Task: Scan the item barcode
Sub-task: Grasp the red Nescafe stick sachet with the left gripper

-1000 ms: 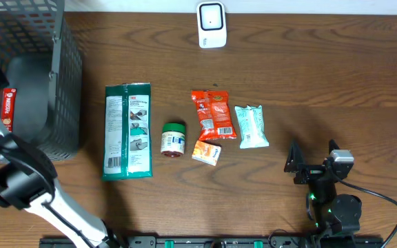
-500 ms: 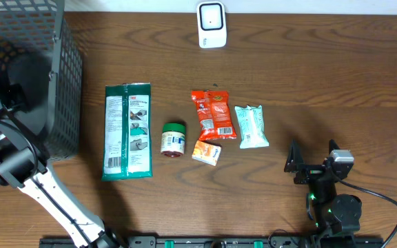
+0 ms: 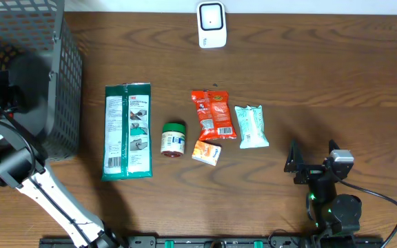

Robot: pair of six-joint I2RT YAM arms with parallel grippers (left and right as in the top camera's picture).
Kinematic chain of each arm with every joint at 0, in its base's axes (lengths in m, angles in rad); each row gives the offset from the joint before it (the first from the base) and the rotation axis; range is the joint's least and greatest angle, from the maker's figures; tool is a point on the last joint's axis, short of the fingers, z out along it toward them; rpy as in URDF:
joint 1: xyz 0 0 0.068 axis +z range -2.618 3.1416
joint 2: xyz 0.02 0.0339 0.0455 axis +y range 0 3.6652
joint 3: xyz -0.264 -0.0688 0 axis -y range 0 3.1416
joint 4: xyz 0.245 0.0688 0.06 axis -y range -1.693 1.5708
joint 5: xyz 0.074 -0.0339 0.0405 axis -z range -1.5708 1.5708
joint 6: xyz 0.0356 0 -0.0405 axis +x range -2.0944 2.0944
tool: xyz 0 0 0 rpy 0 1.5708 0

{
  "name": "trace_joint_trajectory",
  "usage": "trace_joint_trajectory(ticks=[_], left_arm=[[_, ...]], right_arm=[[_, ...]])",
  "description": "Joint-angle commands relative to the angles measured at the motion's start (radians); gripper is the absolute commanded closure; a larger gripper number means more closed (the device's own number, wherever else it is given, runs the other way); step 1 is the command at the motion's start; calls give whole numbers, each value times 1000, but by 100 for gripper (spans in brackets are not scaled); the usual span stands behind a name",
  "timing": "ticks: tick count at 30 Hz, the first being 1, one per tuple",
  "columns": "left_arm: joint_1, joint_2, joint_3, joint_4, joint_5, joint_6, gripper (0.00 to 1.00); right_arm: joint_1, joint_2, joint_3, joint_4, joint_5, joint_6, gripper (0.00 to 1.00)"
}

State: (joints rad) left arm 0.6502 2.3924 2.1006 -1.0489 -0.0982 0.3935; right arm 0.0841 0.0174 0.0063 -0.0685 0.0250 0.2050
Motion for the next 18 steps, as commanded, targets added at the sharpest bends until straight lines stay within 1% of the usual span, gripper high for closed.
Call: trace_joint_trajectory(ticks=[1, 7, 10, 12, 15, 16, 18], left_arm=[[18, 6, -5, 17, 9, 17, 38], [25, 6, -49, 71, 10, 17, 36], [26, 6, -103, 116, 10, 17, 36], [26, 6, -145, 153, 9, 17, 32], [26, 6, -201, 194, 17, 17, 31], [26, 6, -209, 195, 27, 17, 32], [26, 6, -220, 188, 67, 16, 44]], right_arm=[[-6, -4, -1, -4, -1, 4, 0], [-6, -4, -1, -3, -1, 4, 1], [-6, -4, -1, -4, -1, 4, 1], [-6, -4, -1, -3, -1, 4, 1], [-6, -4, -1, -3, -1, 4, 1], [-6, -4, -1, -4, -1, 4, 1], [-6, -4, -1, -3, -1, 4, 1]])
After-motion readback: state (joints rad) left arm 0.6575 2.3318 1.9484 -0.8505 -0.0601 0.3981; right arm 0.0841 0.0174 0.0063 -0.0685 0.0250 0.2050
